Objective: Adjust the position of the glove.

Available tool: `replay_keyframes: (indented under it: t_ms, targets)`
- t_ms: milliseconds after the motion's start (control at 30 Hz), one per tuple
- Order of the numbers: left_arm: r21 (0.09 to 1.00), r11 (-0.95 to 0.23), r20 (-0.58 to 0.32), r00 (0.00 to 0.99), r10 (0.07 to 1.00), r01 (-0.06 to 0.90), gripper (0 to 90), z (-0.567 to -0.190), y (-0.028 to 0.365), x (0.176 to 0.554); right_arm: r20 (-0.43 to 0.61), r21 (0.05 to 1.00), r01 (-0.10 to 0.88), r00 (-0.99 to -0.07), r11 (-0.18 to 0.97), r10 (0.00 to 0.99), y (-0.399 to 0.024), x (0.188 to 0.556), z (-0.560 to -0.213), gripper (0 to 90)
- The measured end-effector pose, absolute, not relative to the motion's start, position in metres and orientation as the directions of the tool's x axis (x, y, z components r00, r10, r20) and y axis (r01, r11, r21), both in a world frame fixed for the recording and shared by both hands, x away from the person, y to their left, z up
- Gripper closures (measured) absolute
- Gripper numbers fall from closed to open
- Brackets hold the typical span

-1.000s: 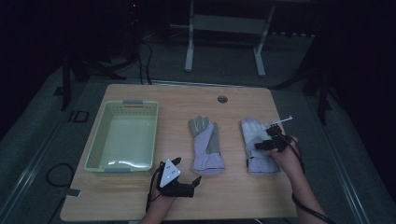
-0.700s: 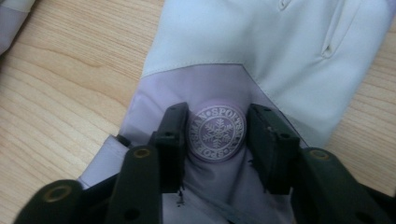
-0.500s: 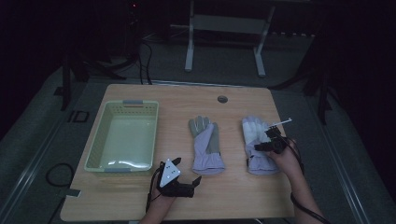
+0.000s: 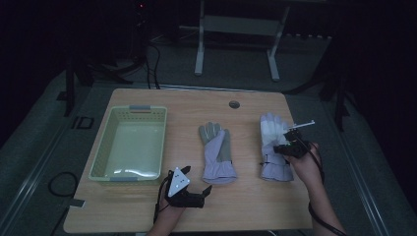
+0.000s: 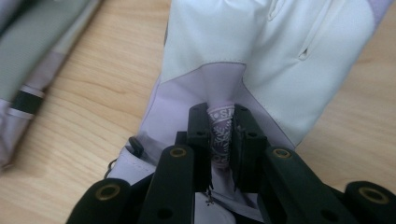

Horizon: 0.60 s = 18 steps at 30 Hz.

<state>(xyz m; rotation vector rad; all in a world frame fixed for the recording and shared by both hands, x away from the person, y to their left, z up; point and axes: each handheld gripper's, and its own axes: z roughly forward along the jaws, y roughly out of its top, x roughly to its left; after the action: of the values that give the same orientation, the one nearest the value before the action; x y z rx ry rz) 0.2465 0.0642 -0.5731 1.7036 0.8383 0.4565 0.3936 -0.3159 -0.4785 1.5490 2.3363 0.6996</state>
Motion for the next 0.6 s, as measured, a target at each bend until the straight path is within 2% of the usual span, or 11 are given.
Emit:
replay_keyframes:
  t_ms: [233,367,600]
  targets:
    - [0.948,-0.125,-0.112,0.672,0.732,0.294,0.1,-0.573,0.064,0.246,0.033,0.562,0.763,-0.405,0.318,0.914,-0.303,0.390,-0.432,80.2]
    - [0.948,-0.127,-0.111,0.673,0.731,0.294,0.1,-0.573,0.064,0.246,-0.005,0.570,0.734,-0.446,0.369,0.895,-0.283,0.387,-0.409,80.2]
    - [0.948,-0.126,-0.112,0.678,0.727,0.292,0.1,-0.573,0.064,0.246,0.017,0.600,0.703,-0.487,0.381,0.873,-0.244,0.383,-0.382,80.2]
